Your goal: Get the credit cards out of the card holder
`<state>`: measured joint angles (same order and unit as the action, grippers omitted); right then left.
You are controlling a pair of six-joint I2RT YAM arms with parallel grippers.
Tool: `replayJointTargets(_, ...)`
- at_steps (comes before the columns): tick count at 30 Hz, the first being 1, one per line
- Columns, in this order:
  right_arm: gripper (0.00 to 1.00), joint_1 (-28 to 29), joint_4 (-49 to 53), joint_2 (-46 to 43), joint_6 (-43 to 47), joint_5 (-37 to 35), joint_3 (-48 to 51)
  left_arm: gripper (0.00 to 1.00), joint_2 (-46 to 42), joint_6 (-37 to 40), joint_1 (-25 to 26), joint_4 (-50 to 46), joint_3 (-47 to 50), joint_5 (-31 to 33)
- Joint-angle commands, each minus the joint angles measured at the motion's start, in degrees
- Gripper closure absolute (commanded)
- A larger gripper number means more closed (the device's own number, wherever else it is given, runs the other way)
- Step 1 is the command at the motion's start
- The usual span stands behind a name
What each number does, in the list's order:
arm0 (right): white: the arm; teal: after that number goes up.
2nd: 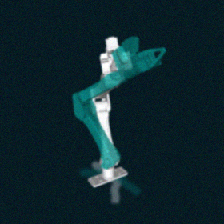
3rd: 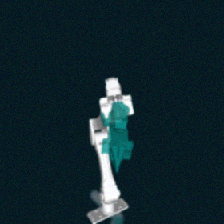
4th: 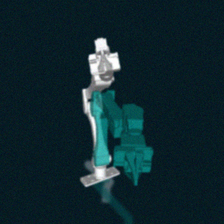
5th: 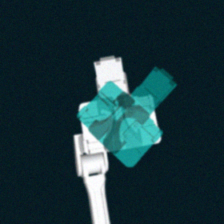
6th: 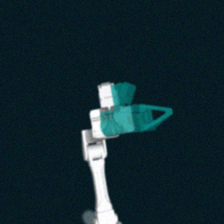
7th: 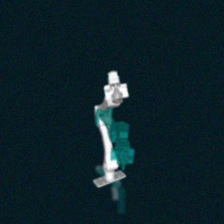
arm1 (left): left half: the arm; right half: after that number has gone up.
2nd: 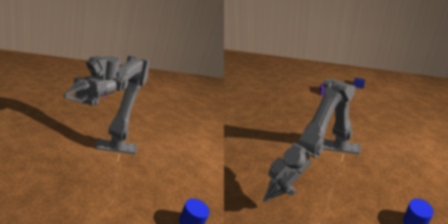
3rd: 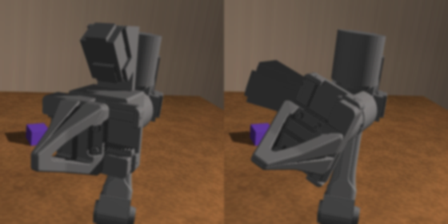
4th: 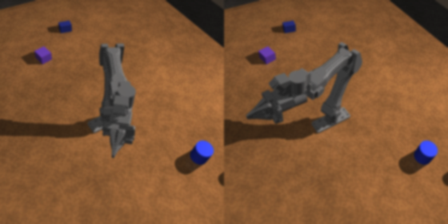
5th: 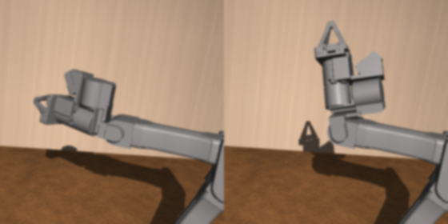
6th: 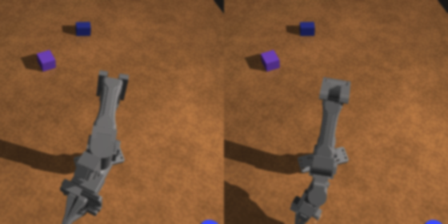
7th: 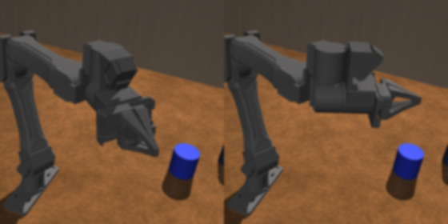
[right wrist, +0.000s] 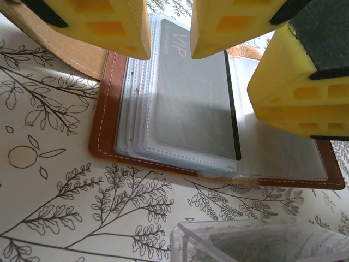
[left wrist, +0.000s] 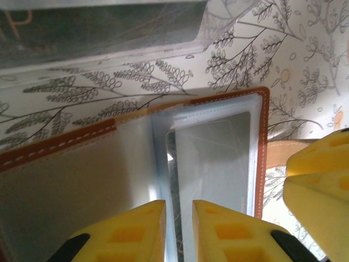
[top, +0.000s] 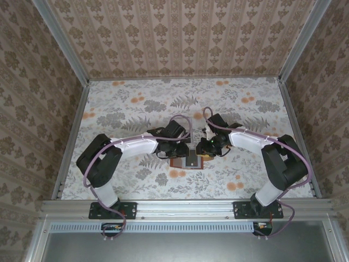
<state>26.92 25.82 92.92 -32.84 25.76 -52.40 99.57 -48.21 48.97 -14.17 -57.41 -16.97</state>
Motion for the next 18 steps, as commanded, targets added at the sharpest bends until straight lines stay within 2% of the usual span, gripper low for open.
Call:
replayJointTargets(1, 0.72, 0.3, 0.1, 0.6, -0.2, 0.4, 0.6, 0.79, 1.9, -1.7, -0.6, 4.1, 0.6, -3.1)
replayJointTargets(11, 0.72, 0.3, 0.5, 1.0, 0.3, 0.1, 0.5, 0.80, 4.0, -1.9, -0.8, 5.0, 0.5, -4.0)
replayJointTargets(18, 0.72, 0.3, 0.5, 1.5, 0.6, 0.2, 0.4, 0.80, 1.6, -2.0, -1.0, 3.5, 0.6, -2.6)
